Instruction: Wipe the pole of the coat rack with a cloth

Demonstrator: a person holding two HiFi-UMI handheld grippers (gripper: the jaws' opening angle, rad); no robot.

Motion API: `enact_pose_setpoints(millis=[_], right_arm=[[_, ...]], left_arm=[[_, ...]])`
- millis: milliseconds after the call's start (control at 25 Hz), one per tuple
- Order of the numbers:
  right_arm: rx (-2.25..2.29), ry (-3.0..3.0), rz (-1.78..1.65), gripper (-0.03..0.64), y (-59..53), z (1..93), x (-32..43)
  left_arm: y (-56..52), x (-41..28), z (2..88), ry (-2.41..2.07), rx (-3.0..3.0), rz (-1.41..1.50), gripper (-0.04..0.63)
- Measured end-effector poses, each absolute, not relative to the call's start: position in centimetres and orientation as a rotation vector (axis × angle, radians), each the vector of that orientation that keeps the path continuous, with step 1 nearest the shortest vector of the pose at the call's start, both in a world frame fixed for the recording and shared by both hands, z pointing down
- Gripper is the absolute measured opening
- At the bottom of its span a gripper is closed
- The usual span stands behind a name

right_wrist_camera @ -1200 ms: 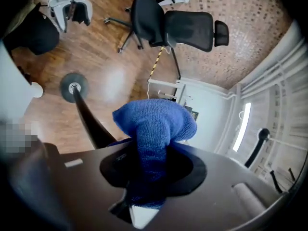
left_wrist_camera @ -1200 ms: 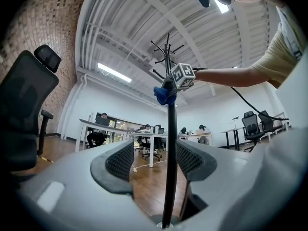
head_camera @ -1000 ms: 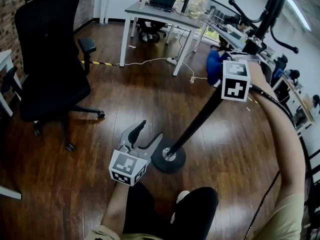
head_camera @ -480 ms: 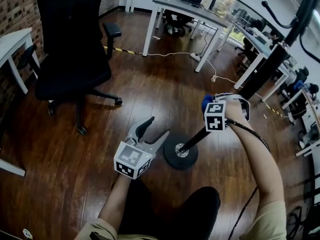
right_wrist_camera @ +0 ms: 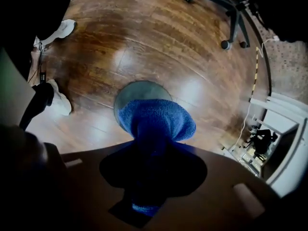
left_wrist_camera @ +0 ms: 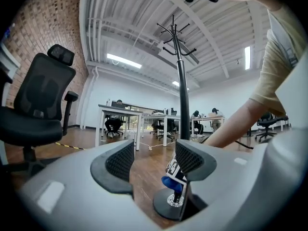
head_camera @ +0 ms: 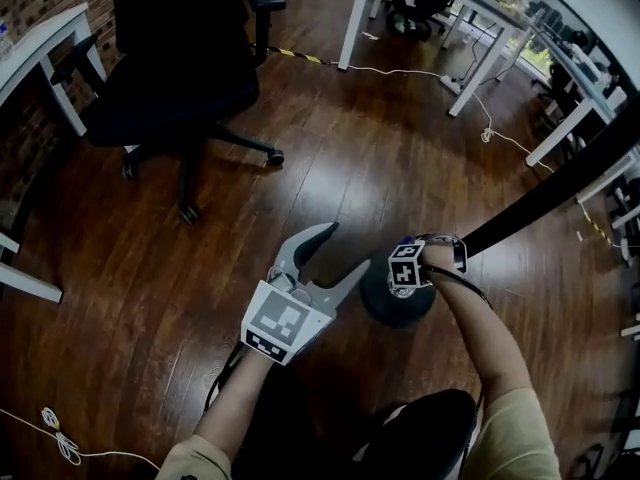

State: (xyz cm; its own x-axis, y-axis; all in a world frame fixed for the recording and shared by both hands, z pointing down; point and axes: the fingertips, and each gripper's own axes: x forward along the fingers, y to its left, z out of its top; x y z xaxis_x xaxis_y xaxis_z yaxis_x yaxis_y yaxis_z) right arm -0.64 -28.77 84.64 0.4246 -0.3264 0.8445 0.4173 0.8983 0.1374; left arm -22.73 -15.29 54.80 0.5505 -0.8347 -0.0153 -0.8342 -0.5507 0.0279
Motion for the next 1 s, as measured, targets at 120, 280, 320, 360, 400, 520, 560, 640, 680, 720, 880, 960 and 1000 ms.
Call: enact_pose_setpoints(millis=[120,280,320,360,400,520,560,640,680,720,880,960,1000], right_arm=[[-0.159,-0.991,-0.434,0.14,-27.9,90.7,-0.5],[-0.267,-0.887,-0.453,0.141,-25.9,98.7,0.8],[-0.301,-0.852,-0.461,0.143,-25.4,100.5,1.3],[-0.335,-0.82,-0.465,0.143,-24.8,102.0,1.9],[-0.362,-0.793,-0.469,0.143,-24.2,103.3,2.6],[-0.375,-0.759,-0.536,0.141,-23.4,105.7,4.0],[-0.348,-0.79,-0.57,0.143,-23.3,105.8,3.8],[-0.239,-0.96,-0.616,0.142,-23.0,104.4,1.8],[-0.156,-1.092,-0.614,0.141,-22.9,102.7,0.3],[-0.059,-1.244,-0.587,0.143,-22.8,100.3,-1.2],[0.263,-1.926,-0.332,0.143,-22.1,84.3,-4.5],[0.353,-2.164,-0.292,0.143,-21.7,74.8,-3.3],[0.398,-2.249,-0.304,0.143,-21.5,70.4,-1.8]], left_arm=[[-15.4,-22.4,56.1,-1.482,2.758,-0.036,0.249],[-15.3,-22.4,58.2,-1.504,2.734,-0.022,0.249],[-15.1,-22.5,58.7,-1.514,2.723,-0.016,0.249],[-15.0,-22.6,59.1,-1.526,2.714,-0.008,0.249],[-14.9,-22.6,59.3,-1.54,2.707,0.002,0.249],[-14.6,-22.8,59.7,-1.575,2.699,0.046,0.249],[-14.6,-22.9,59.7,-1.588,2.697,0.058,0.249],[-14.6,-23.2,59.1,-1.611,2.69,0.048,0.249],[-14.7,-23.2,58.7,-1.619,2.688,0.036,0.249],[-15.0,-23.1,58.2,-1.625,2.69,0.027,0.249],[-17.0,-21.4,53.9,-1.607,2.735,-0.037,0.249],[-18.1,-19.5,51.0,-1.576,2.77,-0.08,0.249],[-18.7,-18.3,49.7,-1.556,2.787,-0.086,0.249]])
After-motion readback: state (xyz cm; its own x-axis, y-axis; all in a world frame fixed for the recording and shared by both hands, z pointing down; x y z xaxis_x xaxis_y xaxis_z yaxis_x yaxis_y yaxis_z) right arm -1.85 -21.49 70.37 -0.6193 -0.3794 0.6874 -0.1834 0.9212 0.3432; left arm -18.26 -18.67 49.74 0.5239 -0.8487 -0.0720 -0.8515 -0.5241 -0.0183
